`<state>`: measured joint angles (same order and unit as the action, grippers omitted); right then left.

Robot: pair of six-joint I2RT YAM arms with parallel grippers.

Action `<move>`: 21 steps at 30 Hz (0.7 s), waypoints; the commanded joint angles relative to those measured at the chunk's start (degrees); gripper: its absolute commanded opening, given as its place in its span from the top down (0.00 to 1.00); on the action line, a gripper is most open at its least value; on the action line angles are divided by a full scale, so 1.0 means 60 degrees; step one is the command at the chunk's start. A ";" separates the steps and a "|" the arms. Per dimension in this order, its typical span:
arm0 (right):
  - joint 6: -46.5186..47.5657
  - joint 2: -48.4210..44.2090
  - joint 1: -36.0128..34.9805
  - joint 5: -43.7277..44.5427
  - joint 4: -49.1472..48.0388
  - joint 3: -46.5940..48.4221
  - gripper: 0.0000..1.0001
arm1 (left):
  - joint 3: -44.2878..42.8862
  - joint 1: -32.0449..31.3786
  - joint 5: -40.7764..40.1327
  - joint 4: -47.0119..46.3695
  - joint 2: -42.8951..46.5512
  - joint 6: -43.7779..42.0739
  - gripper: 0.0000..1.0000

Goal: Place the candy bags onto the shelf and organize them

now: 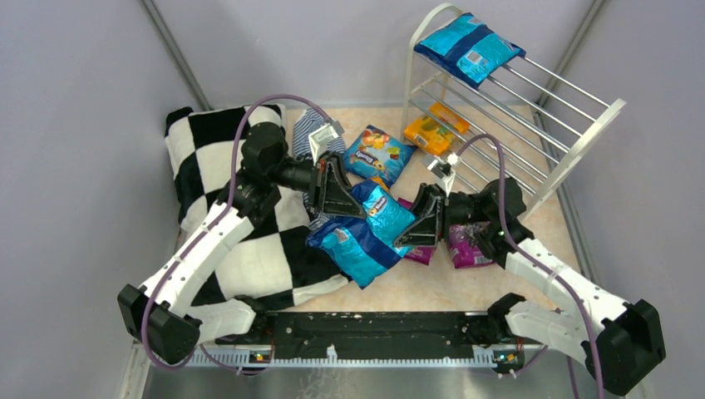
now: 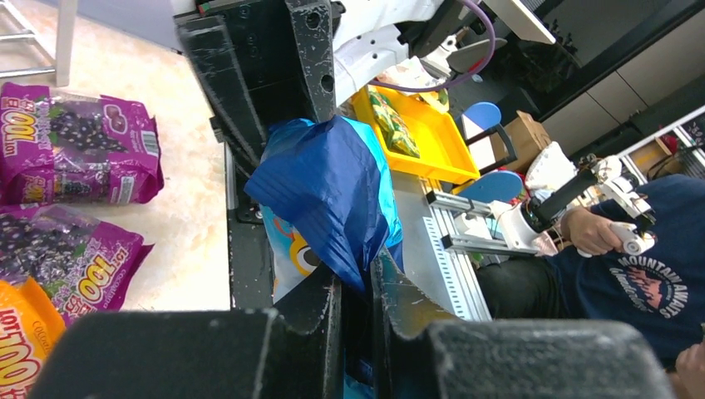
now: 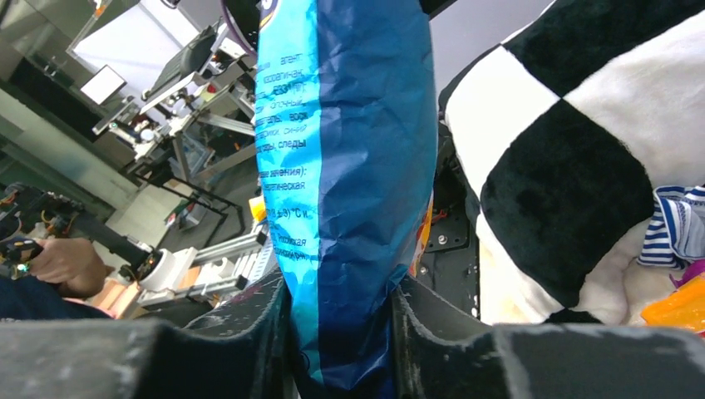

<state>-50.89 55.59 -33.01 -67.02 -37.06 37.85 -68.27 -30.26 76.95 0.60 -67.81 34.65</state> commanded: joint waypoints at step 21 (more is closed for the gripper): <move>0.2989 -0.1757 0.1017 0.3420 0.5701 0.1731 1.00 | -0.1628 0.2274 -0.5489 0.5263 0.0189 -0.2581 0.01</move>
<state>-36.34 49.17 -30.33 -55.00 -6.02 39.48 -71.48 -17.21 58.83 19.16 -67.26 28.05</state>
